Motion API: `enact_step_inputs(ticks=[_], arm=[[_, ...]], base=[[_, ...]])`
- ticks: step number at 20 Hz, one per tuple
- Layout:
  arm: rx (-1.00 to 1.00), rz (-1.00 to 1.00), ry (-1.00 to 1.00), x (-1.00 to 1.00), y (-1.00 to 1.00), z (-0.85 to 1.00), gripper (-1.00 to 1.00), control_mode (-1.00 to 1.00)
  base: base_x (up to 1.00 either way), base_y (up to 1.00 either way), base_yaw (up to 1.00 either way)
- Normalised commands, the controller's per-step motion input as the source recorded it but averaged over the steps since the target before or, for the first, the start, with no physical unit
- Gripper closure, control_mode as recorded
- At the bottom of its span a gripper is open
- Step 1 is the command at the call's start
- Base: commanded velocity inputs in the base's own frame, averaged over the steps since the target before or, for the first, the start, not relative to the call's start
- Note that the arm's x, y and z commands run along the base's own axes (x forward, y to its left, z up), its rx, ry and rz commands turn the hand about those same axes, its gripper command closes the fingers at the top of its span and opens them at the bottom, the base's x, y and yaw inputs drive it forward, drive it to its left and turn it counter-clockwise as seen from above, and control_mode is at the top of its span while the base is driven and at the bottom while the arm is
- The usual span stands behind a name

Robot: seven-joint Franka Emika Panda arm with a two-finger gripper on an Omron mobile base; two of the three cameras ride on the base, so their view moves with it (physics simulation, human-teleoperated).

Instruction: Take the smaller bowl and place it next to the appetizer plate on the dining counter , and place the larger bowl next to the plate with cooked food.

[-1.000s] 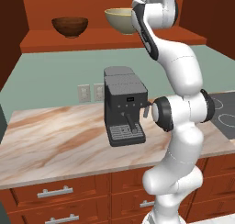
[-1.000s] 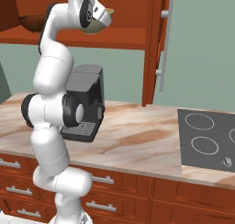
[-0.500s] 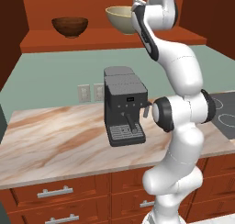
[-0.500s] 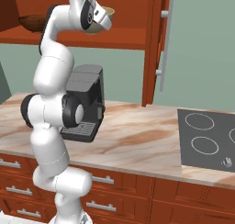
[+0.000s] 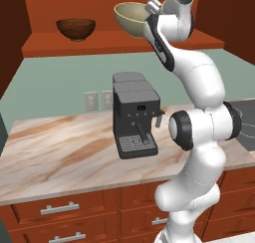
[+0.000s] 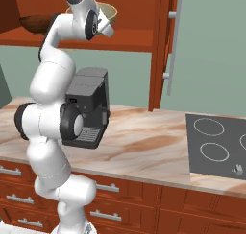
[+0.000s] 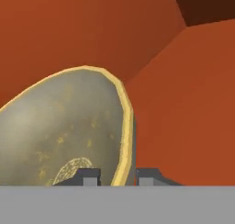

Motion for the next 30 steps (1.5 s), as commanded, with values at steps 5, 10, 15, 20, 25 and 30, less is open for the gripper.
enact_step_inputs(ticks=[5, 10, 15, 20, 25, 30], arm=[[0.26, -0.12, -0.38, -0.31, 0.03, -0.21, 1.0, -1.0], [0.25, -0.22, -0.2, -0.48, 0.19, 0.14, 1.0, -1.0], [0.19, -0.16, -0.31, -0.66, 0.14, 0.94, 1.0, -1.0], [0.11, -0.06, -0.12, -1.0, 0.06, 0.48, 1.0, -1.0], [0.01, -0.01, 0.14, -1.0, 0.15, -0.38, 1.0, -1.0], [0.17, 0.0, -0.03, -1.0, -0.04, -0.1, 1.0, -1.0]], base=[[0.0, 0.0, 0.0], [0.0, 0.0, 0.0], [0.0, 0.0, 0.0], [0.0, 0.0, 0.0], [0.0, 0.0, 0.0], [0.0, 0.0, 0.0]])
